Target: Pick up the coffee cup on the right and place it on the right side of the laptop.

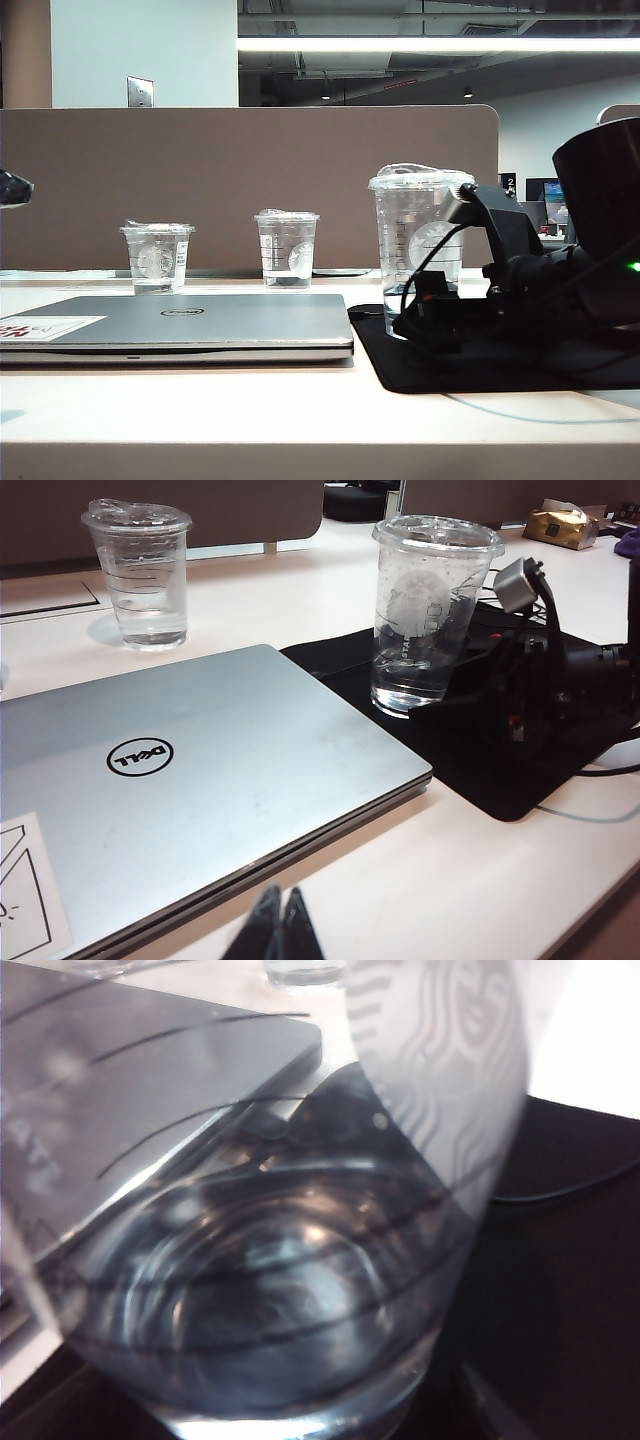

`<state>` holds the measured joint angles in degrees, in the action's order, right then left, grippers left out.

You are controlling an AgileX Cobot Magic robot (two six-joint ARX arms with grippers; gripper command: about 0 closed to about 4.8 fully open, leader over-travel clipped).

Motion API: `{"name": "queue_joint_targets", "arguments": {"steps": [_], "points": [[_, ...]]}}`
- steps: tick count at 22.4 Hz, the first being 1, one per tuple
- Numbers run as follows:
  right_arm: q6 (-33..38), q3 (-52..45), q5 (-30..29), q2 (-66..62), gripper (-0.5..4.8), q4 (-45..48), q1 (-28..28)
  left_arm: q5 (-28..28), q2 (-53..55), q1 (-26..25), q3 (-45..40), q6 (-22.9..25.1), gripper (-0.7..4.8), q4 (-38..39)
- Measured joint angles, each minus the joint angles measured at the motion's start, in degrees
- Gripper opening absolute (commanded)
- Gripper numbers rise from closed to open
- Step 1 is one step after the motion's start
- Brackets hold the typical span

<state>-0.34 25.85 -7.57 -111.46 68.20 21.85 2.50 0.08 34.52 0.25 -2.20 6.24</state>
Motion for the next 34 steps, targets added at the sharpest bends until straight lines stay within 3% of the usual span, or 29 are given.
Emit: {"name": "queue_joint_targets", "arguments": {"steps": [9, 14, 20, 23, 24, 26, 28, 34], "points": [[0.6, -2.9, 0.0, 0.4, 4.79, 3.1, 0.0, 0.0, 0.0, 0.0, 0.0, 0.0, -0.05, 0.0], [2.7, -9.8, 0.0, 1.8, 4.79, 10.0, 0.0, 0.0, 0.0, 0.0, 0.0, 0.0, -0.05, 0.0], [3.4, -17.6, 1.1, 9.3, 4.68, 9.9, 0.0, 0.0, 0.0, 0.0, 0.0, 0.0, -0.05, 0.0], [3.9, -19.8, 1.4, 13.7, 2.14, 10.0, 0.0, 0.2, 0.0, -0.6, 0.0, 0.0, -0.05, 0.0], [4.2, -20.4, 1.4, 15.2, 0.13, 10.1, 0.0, 0.3, 0.0, -1.7, 0.0, 0.0, -0.05, 0.0], [4.9, -22.3, 1.4, 20.0, -0.05, 10.0, 0.0, 0.3, 0.0, -6.4, 0.0, 0.0, -0.05, 0.0], [6.0, -24.4, 1.5, 26.5, -0.05, 10.2, 0.0, 0.3, 0.0, -16.3, 0.0, 0.0, -0.05, 0.0], [8.7, -25.6, 1.5, 38.6, -0.05, 10.1, 0.0, 0.0, 0.0, -28.6, 0.0, 0.0, -0.05, 0.0]]}}
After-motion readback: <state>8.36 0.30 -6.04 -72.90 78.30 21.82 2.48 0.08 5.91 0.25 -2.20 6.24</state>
